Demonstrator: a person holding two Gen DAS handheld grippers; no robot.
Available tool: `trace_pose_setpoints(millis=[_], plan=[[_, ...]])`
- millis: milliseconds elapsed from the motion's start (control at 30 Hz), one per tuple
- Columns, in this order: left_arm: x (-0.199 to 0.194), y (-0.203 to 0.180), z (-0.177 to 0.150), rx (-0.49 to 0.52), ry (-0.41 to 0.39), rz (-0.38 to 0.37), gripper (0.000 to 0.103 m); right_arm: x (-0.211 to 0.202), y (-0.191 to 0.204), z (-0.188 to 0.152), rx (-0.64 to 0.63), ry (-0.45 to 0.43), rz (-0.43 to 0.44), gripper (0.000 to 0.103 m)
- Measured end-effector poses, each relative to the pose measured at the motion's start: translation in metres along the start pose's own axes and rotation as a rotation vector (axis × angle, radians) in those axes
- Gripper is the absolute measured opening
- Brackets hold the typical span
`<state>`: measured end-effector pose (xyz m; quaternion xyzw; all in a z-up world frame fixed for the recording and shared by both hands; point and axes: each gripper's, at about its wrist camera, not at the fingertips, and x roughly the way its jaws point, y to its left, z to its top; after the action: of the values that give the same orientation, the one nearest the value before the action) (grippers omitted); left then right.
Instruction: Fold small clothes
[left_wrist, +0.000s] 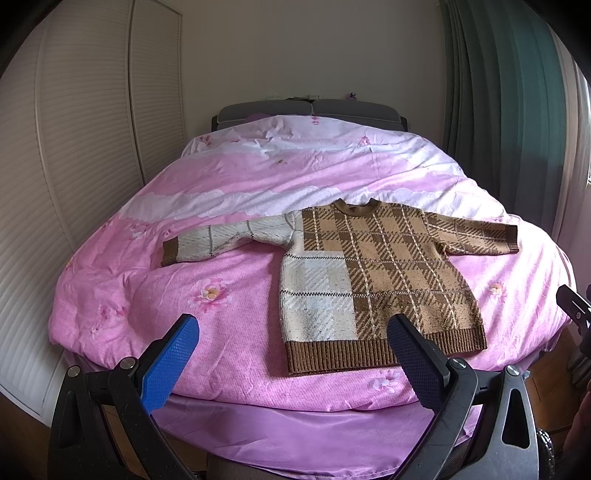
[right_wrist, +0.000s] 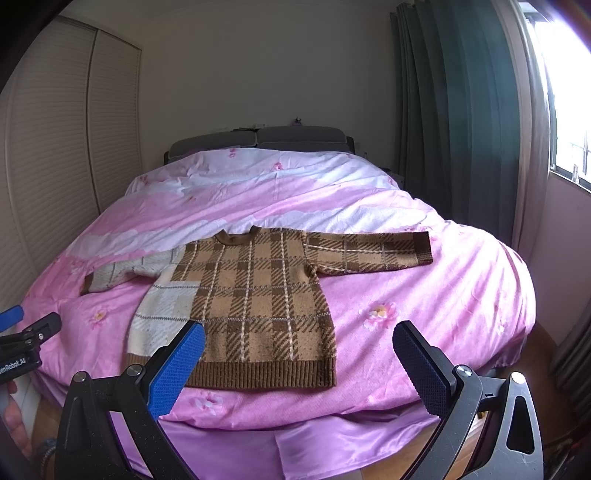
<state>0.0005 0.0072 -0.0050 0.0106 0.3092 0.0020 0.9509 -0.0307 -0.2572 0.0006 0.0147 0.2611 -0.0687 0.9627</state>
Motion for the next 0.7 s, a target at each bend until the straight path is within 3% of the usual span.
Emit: trace_pose_setpoints(millis=[700], plan=[[0.0001,0.0001,0.0002,0.000,0.001,0.000,0.103,0.0006,0.0000,-0.0012,0.004,0.006,0.003,0.103]])
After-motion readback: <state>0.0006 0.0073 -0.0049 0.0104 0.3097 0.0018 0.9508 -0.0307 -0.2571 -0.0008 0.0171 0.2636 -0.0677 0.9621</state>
